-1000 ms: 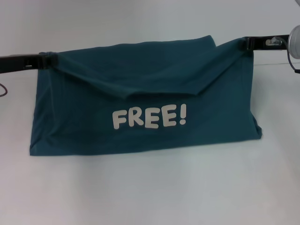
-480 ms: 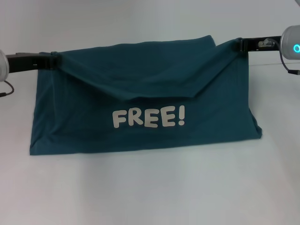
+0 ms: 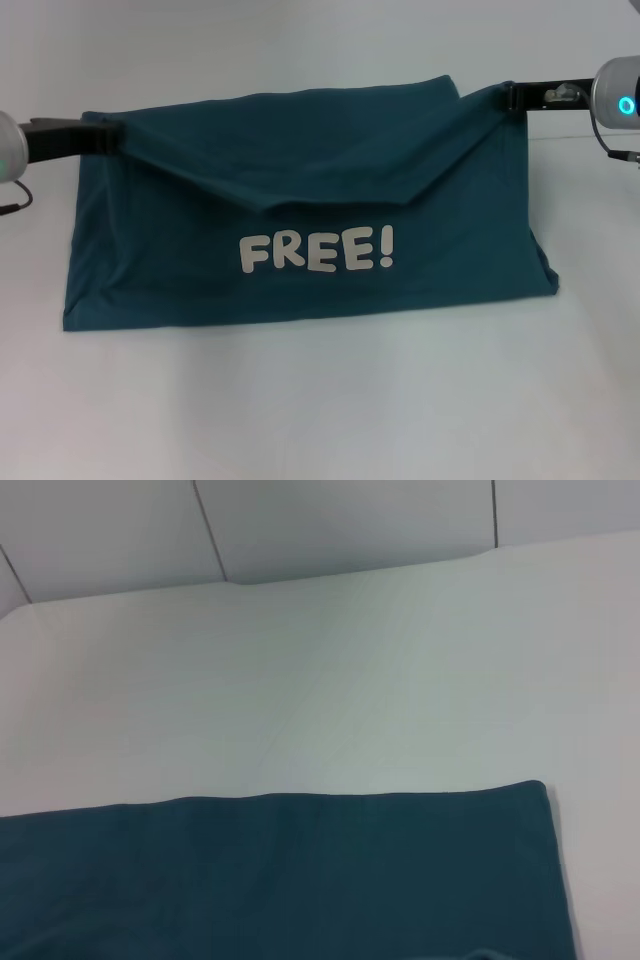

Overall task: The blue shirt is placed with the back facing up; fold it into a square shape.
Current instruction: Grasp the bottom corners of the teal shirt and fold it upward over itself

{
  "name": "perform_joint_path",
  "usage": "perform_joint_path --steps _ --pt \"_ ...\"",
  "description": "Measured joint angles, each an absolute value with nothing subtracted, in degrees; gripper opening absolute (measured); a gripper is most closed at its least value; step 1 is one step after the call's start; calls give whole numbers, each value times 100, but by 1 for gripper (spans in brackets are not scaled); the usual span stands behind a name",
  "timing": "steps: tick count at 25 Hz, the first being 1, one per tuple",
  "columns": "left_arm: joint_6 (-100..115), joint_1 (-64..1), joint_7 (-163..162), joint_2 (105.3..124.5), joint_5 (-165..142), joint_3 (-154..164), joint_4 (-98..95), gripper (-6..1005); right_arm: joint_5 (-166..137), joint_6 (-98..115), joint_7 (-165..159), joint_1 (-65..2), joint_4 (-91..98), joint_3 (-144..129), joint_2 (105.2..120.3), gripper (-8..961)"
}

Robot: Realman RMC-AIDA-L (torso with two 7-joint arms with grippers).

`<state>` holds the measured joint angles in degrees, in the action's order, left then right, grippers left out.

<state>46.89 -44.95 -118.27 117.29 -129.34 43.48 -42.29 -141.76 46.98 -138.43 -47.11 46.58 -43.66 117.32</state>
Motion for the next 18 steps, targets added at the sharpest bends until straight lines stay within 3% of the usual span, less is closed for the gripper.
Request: perform_joint_path --steps 8,13,16,18 --pt "4309 -4471 -11938 11801 -12989 4369 -4133 197 -14195 4419 -13848 -4721 4624 -4469 11793 67" --pt "4221 -4510 -12057 11762 -13009 4366 -3989 356 -14199 4345 -13887 -4718 4619 -4582 11798 298" --pt "4204 -4482 -12065 11760 -13029 4366 -3984 504 -14199 4328 -13889 -4691 4606 -4595 11798 547" --pt "4205 -4463 -12066 11760 -13043 4341 -3982 602 -14195 4330 -13885 -4677 4602 -4597 11797 632"
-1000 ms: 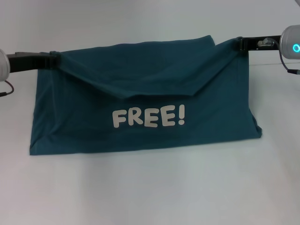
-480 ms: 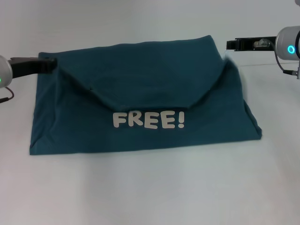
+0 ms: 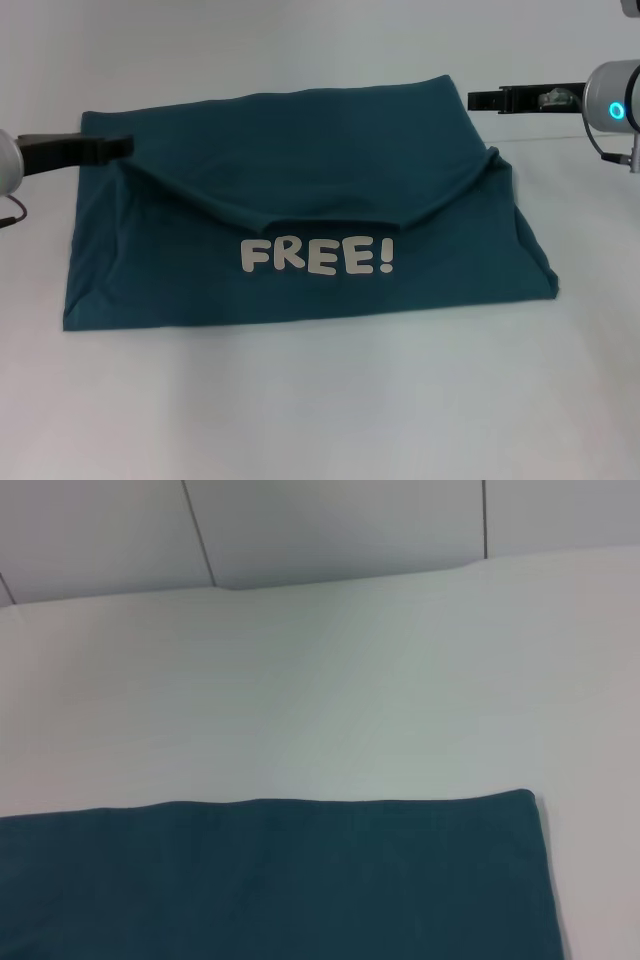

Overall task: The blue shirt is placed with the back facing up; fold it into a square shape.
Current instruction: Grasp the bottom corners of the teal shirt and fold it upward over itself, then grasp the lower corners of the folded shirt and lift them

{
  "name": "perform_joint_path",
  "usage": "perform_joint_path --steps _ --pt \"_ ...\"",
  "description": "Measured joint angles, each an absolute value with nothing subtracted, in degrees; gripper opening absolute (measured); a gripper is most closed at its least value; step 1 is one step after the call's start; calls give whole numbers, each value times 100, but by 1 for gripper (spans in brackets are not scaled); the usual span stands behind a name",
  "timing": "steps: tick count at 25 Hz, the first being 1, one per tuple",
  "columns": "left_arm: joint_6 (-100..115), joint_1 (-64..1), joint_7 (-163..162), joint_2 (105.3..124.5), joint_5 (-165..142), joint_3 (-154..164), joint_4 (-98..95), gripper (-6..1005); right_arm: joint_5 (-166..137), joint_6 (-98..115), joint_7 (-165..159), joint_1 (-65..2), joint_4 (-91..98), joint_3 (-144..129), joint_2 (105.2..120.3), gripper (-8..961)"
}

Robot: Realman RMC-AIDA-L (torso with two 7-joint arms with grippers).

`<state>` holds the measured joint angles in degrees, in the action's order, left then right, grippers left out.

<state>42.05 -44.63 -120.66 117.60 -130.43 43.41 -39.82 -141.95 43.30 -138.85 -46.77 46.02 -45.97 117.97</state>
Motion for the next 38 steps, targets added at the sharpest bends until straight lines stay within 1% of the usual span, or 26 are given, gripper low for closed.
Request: perform_joint_path --steps 3,8,12,16,20,22,31,38 --pt "4330 -4426 -12164 11724 -13060 4292 -3984 665 -14197 4422 -13858 -4670 4596 -4603 11796 759" --pt "5231 -4281 -12755 11577 -13344 4282 -4286 770 -14203 4766 -13845 -4661 4671 -4666 11755 942" --pt "6417 -4122 -13758 11534 -14158 4322 -5017 851 -14204 4997 -13867 -4641 4728 -4669 11686 941" --pt "7429 -4090 -14716 11525 -14768 4325 -5504 921 -14231 5193 -13891 -4616 4799 -4669 11654 939" --pt "7932 -4062 -15152 11523 -14933 4299 -5627 920 -14470 5402 -14009 -4616 4829 -4679 11656 938" --pt "7984 -4026 -15279 11534 -15040 4305 -5612 920 -14678 5500 -14112 -4639 4860 -4713 11683 938" --pt "7555 -3993 -15662 11570 -15329 4294 -5195 919 -15054 5613 -14400 -4649 5127 -5088 11792 936" --pt "7317 -3994 -15876 11658 -15603 4336 -5081 918 -15056 5616 -14413 -4664 5134 -5190 11811 936"
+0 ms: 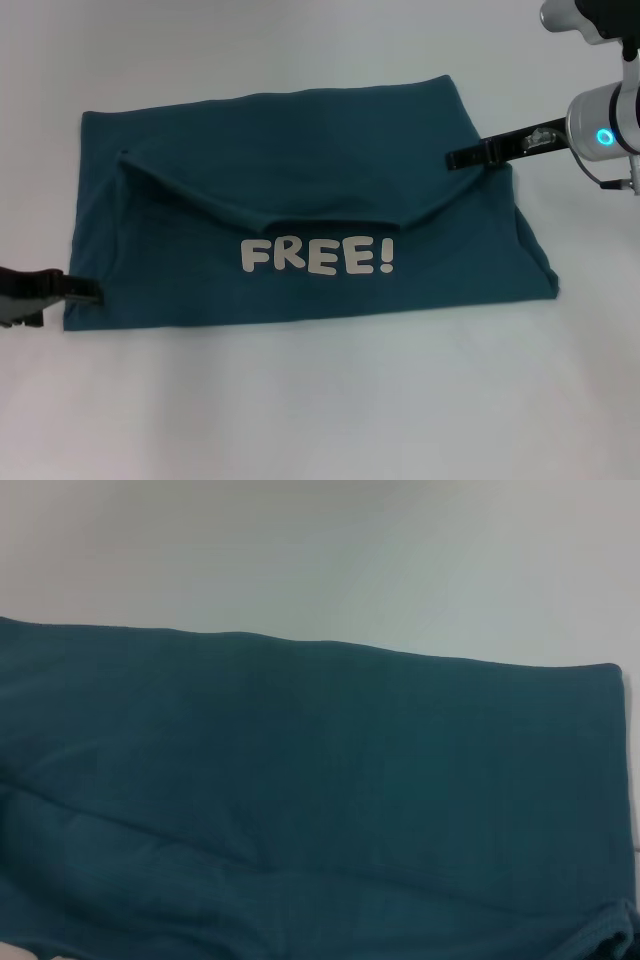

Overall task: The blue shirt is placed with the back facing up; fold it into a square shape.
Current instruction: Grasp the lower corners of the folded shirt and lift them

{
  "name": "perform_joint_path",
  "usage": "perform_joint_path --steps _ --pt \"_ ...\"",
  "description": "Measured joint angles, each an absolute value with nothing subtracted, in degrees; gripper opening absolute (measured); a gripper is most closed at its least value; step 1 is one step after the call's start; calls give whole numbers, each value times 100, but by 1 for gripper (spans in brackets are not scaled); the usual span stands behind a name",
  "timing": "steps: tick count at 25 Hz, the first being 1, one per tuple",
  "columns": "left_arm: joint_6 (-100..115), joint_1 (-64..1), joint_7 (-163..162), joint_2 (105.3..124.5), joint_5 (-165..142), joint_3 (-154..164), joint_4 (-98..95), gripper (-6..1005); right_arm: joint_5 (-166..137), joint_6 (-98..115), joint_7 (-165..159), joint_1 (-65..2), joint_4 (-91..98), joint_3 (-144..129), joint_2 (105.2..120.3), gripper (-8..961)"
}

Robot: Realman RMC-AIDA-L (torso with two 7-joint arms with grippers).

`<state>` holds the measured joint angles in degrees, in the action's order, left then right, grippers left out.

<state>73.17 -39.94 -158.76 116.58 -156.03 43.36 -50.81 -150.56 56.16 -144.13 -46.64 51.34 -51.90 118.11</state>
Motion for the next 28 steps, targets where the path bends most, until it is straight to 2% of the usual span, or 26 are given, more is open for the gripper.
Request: perform_joint_path --steps 28 --pt "6848 -4179 -15862 11707 -15755 4350 -4563 914 -15055 5565 -14412 -4679 5133 -5309 11864 932"
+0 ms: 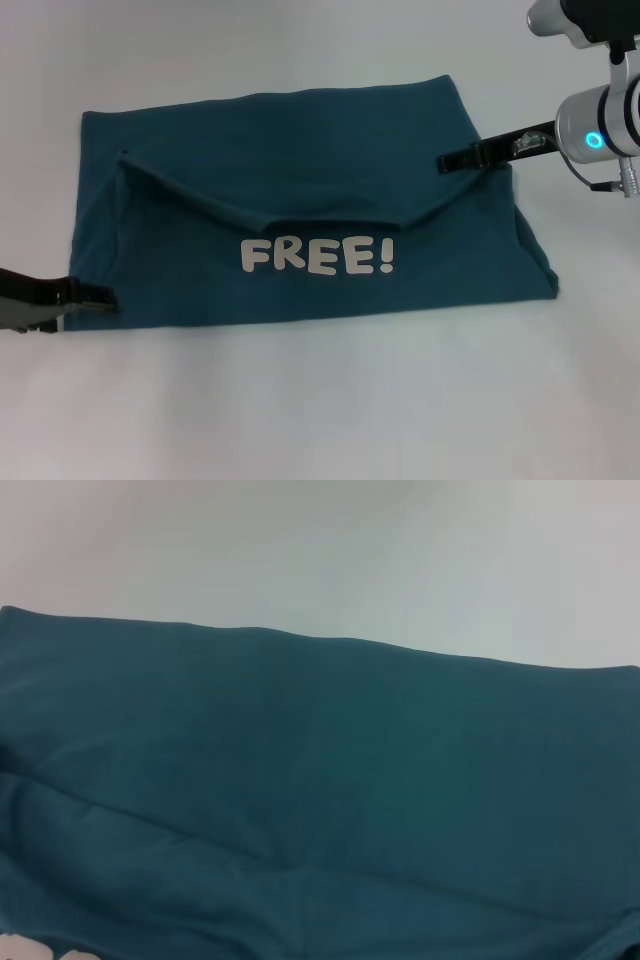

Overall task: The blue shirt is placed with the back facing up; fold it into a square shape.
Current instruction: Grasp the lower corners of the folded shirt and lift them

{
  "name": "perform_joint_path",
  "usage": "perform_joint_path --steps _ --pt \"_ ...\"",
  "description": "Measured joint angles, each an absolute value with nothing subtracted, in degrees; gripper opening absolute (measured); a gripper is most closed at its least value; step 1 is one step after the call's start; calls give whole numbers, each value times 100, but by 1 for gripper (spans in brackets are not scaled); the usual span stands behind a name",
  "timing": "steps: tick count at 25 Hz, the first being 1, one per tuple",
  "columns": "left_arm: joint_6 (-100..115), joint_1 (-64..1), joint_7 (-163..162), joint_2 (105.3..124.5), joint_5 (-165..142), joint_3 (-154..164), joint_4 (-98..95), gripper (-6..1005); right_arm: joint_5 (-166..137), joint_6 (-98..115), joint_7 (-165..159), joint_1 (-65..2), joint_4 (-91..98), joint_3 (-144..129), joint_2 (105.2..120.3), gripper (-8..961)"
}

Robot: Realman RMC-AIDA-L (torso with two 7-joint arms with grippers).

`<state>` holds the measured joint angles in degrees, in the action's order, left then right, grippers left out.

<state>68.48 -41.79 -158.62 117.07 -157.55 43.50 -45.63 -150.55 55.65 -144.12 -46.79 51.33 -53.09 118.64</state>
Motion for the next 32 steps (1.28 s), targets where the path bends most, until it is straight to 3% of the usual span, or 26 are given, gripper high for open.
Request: perform_joint_path --steps 32 --pt "6616 -4468 -15819 11797 -15763 4634 -4289 909 -15056 5555 -14423 -4737 5094 -5317 11874 928"
